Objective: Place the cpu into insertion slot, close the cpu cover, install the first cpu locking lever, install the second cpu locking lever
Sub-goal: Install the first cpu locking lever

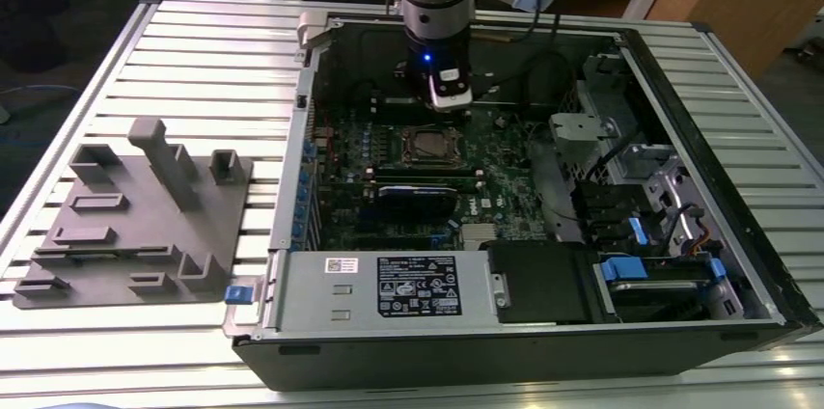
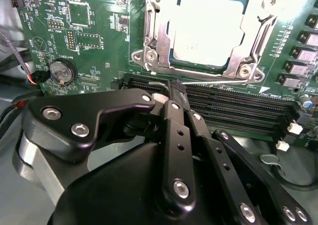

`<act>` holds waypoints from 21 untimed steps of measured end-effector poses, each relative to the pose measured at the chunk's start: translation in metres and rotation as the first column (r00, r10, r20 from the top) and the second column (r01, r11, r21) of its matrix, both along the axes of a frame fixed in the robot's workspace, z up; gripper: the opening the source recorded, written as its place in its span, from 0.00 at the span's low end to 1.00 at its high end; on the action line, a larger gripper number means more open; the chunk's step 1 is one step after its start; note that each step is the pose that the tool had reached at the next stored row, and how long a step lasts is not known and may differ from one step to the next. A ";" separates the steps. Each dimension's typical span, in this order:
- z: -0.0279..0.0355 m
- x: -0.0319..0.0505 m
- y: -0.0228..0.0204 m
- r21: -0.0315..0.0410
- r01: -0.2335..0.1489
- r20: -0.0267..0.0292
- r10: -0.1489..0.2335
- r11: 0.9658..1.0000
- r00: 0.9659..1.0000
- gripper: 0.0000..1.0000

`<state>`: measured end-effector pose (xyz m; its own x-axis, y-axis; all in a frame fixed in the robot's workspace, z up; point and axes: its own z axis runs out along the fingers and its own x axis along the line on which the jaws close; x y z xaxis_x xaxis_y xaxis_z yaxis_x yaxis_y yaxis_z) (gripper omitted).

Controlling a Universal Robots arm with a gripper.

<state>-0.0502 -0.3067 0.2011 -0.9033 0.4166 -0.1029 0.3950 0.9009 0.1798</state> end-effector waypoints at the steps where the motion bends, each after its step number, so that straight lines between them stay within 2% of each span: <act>1: -0.0002 -0.0003 0.0000 0.000 0.000 0.002 0.000 1.000 1.000 0.11; 2: -0.0003 -0.0005 0.0000 0.000 0.000 0.003 0.000 1.000 1.000 0.11; 3: -0.0028 -0.0070 -0.0001 0.000 0.000 0.046 0.000 1.000 0.999 0.11; 7: 0.0148 -0.0069 0.0000 0.000 0.000 0.046 0.000 1.000 0.999 0.11; 8: 0.0165 -0.0069 0.0000 0.000 0.000 0.046 0.000 1.000 0.999 0.11; 17: 0.0175 -0.0070 -0.0001 0.000 0.000 0.046 0.000 1.000 0.999 0.11; 21: 0.0173 -0.0103 -0.0002 0.000 0.000 0.047 0.000 1.000 0.999 0.11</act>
<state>-0.0605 -0.3069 0.2184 -0.8975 0.4166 -0.1451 0.3862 0.9009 0.1981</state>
